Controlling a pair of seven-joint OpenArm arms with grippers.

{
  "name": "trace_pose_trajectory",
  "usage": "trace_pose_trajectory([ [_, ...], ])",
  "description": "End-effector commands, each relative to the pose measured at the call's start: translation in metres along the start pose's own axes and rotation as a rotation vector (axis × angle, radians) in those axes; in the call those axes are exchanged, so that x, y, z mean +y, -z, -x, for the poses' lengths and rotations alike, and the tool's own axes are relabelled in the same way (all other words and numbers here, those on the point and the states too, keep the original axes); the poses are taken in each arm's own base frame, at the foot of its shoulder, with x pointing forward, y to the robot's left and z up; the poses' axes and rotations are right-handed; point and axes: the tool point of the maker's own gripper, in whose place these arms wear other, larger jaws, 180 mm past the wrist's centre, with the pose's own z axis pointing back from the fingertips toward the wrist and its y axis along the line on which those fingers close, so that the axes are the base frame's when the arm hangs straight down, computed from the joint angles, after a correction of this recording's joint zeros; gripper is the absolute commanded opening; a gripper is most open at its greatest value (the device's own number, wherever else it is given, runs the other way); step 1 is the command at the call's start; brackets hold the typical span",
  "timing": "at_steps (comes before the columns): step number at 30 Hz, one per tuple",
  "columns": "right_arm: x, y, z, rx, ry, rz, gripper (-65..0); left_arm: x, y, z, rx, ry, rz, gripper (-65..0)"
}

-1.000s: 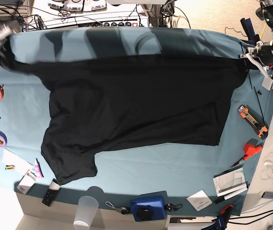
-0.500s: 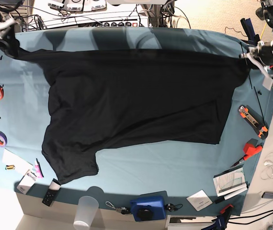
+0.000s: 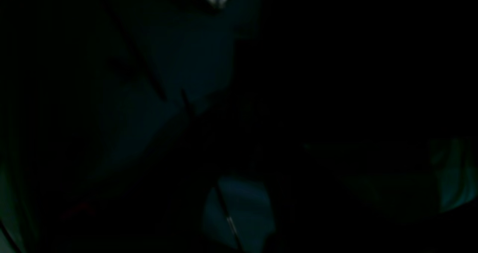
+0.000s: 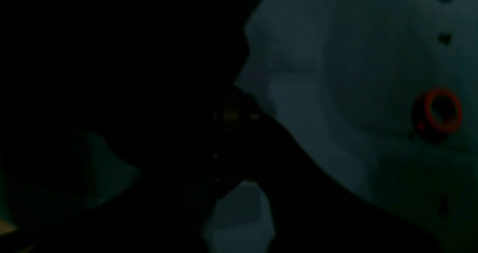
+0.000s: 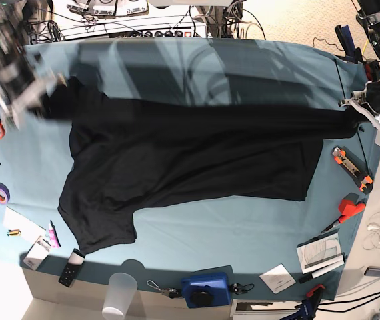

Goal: Layout the t-shirt on the table in an organized manner, then fold the t-shirt properly
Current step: 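Hold the shirt edge taut between both grippers and lay it down, then release the shirt edge and reposition both grippers along the shirt edge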

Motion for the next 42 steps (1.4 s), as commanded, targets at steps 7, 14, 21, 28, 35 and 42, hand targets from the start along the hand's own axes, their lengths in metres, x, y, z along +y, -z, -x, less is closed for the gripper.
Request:
trace_pose_trajectory([
  [7, -0.027, 0.027, -0.015, 0.017, 0.002, 0.122, -65.0, 0.008, -0.006, -0.007, -0.004, 0.019, -0.034, -65.0],
  [14, -0.055, 0.011, 0.02, 0.175, 0.093, 0.197, -65.0, 0.001, -0.013, 0.039, 0.155, -0.028, 0.019, -65.0],
  [21, -0.074, -0.027, 0.041, 0.153, 0.271, 0.169, -65.0, -0.013, -0.024, 0.07, 0.184, -0.097, 0.114, -61.7],
  [28, -0.064, -0.054, 0.055, 0.145, 0.285, 0.074, -65.0, -0.027, -0.033, 0.078, 0.18, -0.027, 0.18, -65.0],
  [35, -0.054, -0.055, 0.048, 0.108, 0.261, 0.017, -65.0, -0.038, -0.04, 0.062, 0.107, 0.102, 0.188, -65.0],
  [42, -0.053, -0.055, 0.045, 0.093, 0.247, 0.01, -65.0, -0.038, -0.038, 0.059, 0.143, 0.165, 0.091, -65.0],
])
